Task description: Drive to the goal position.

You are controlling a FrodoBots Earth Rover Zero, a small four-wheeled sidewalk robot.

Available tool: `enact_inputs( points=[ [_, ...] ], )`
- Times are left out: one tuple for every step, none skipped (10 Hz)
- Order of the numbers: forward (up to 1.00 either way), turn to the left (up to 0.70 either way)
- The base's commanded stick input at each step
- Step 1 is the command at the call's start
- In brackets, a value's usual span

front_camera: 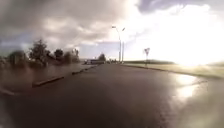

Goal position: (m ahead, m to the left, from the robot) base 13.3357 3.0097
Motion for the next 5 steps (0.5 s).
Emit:
enact_inputs(
  points=[
    [0.7, 0.0],
    [0.7, 0.0],
    [0.7, 0.0],
    [0.7, 0.0],
    [0.7, 0.0]
  ],
)
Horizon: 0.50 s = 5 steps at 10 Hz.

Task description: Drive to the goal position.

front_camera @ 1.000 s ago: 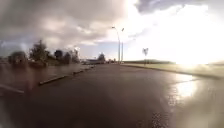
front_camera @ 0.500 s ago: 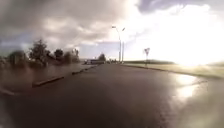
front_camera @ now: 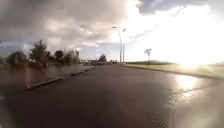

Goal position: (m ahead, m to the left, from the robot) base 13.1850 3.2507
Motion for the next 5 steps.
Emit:
enact_inputs(
  points=[
    [0.7, 0.0],
    [0.7, 0.0],
    [0.7, 0.0],
    [0.7, 0.0],
    [0.7, 0.0]
  ],
)
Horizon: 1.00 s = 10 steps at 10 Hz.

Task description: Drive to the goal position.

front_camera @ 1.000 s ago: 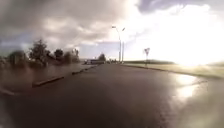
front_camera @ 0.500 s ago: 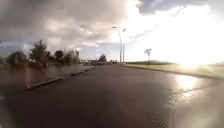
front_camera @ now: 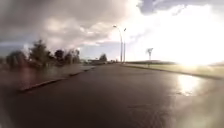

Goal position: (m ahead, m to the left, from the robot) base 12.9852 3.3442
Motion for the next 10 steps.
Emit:
enact_inputs(
  points=[
    [0.7, 0.0],
    [0.7, 0.0],
    [0.7, 0.0],
    [0.7, -0.01],
    [0.7, -0.11],
    [0.7, -0.14],
    [0.7, -0.14],
    [0.7, -0.14],
    [0.7, -0.14],
    [0.7, -0.14]
  ],
)
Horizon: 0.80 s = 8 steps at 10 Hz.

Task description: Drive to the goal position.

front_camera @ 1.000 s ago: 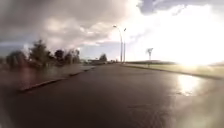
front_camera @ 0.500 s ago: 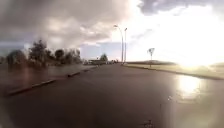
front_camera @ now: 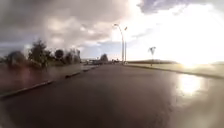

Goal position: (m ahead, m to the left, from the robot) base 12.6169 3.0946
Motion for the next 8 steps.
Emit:
enact_inputs(
  points=[
    [0.7, -0.14],
    [0.7, -0.14],
    [0.7, -0.13],
    [0.7, -0.06],
    [0.7, 0.0],
    [0.7, 0.0],
    [0.7, 0.0],
    [0.7, 0.0]
  ],
)
